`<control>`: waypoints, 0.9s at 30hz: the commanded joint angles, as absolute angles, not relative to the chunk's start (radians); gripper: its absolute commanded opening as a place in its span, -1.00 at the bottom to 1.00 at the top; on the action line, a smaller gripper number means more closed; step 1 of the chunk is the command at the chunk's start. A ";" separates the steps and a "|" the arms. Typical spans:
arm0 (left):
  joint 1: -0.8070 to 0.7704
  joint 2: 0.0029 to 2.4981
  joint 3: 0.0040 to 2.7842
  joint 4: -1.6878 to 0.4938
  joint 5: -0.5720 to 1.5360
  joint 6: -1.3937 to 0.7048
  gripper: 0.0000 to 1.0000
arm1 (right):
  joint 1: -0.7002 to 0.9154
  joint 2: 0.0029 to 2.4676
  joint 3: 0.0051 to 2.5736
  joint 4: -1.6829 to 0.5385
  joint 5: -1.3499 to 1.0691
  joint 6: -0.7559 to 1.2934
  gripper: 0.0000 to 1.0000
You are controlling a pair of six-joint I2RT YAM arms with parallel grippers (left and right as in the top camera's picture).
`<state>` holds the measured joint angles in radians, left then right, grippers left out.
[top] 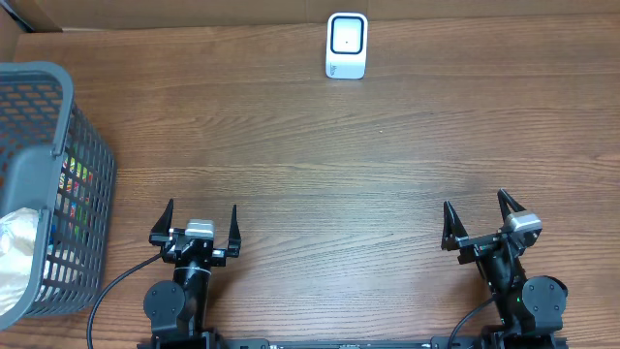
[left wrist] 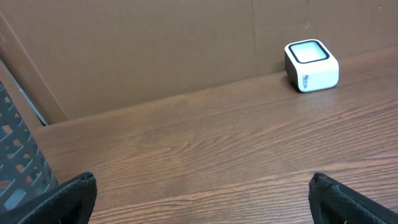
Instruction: Scan the item barcode
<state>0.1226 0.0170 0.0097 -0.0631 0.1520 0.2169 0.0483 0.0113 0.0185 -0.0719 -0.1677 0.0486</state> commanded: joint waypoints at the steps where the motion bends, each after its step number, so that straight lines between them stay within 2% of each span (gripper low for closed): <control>1: 0.131 0.005 0.005 -0.064 0.146 0.221 1.00 | 0.056 0.003 0.008 -0.067 -0.157 0.048 1.00; 20: 0.131 0.005 0.005 -0.048 0.147 0.240 0.99 | 0.056 0.003 0.008 -0.036 -0.159 0.049 1.00; 27: 0.131 0.005 0.005 -0.048 0.275 0.239 1.00 | 0.056 0.003 0.009 -0.018 -0.178 0.053 1.00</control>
